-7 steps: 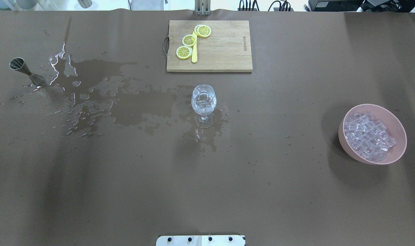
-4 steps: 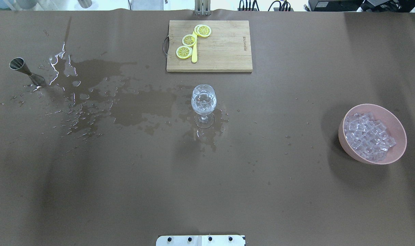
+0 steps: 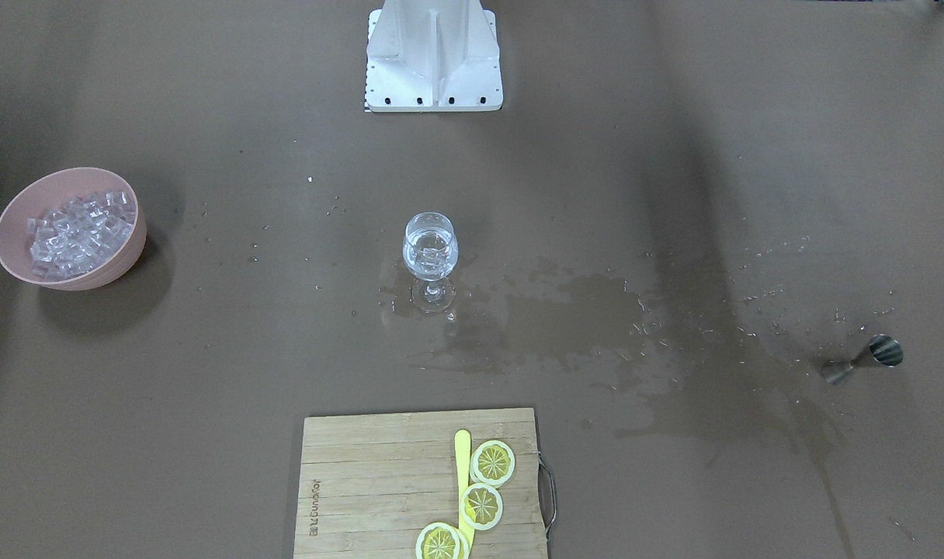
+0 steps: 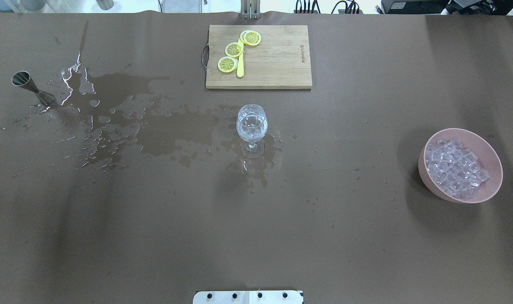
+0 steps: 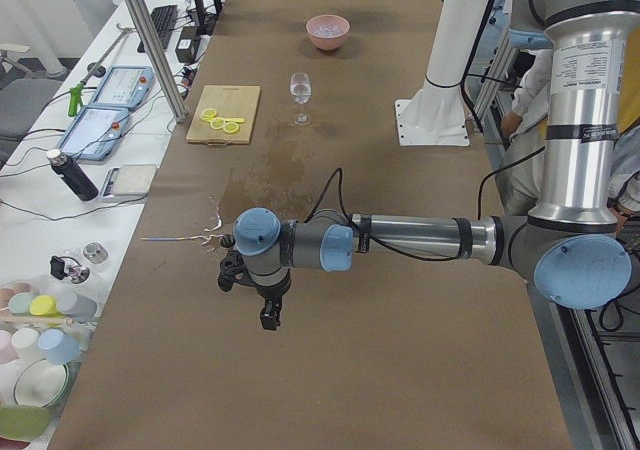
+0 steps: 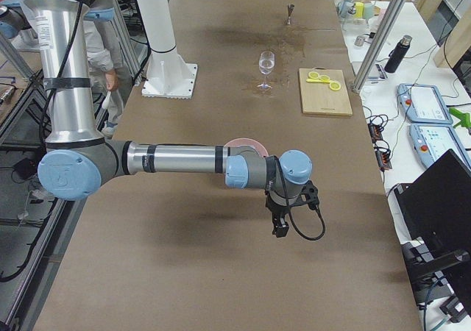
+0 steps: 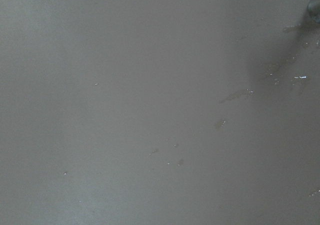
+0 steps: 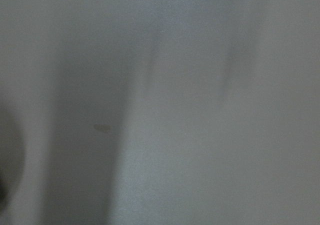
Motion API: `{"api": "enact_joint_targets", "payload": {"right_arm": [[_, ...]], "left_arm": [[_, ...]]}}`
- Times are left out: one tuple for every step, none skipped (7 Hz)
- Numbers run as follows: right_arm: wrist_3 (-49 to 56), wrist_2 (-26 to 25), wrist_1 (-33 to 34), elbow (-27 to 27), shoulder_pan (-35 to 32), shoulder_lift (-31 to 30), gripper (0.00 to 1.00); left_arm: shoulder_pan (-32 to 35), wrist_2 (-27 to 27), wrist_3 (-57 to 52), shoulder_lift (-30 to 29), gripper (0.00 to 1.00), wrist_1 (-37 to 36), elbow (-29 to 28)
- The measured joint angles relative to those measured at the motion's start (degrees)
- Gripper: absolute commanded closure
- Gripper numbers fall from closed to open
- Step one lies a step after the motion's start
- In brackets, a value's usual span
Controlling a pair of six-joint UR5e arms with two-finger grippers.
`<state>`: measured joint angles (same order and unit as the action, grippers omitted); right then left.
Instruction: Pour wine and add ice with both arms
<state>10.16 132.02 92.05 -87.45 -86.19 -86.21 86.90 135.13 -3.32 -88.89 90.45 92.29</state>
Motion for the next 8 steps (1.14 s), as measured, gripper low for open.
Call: {"api": "enact_joint_targets", "payload": {"right_arm": [[-1.57,0.15,-0.11,-0.64,0.36,-0.21,0.00],[-2.25,0.30,-0.08,-1.00,0.51,-0.52,0.00],[-2.47,0.47,-0.21,-1.25,0.54,-1.16,0.00],[-2.51,1.23,-0.36,-1.33,0.57,-1.79,0.00],[-2.51,2.49,-0.45,-1.35,0.58,-2.25,0.00],[-2.52,3.06,-0.52,-1.39,0.58,-2.50,0.00],[-2.51,3.15,-0.53,-1.36,0.58,-2.57,0.00],[-2.51,3.16,-0.51,-1.35,0.58,-2.57,0.00]], "left_arm": [[0.24,2.66,-0.05,0.99,0.02,-0.04,0.88],[0.46,5.35,-0.29,2.72,0.02,-0.01,2.04],[0.55,6.72,-0.42,3.69,0.02,0.06,2.60],[0.59,7.14,-0.49,4.09,0.02,0.19,2.78],[0.65,7.20,-0.51,4.21,0.02,0.35,2.79],[0.67,7.23,-0.50,4.21,0.02,0.47,2.86],[0.67,7.21,-0.54,4.00,0.02,0.55,2.96],[0.70,7.14,-0.60,3.61,0.02,0.59,3.23]]}}
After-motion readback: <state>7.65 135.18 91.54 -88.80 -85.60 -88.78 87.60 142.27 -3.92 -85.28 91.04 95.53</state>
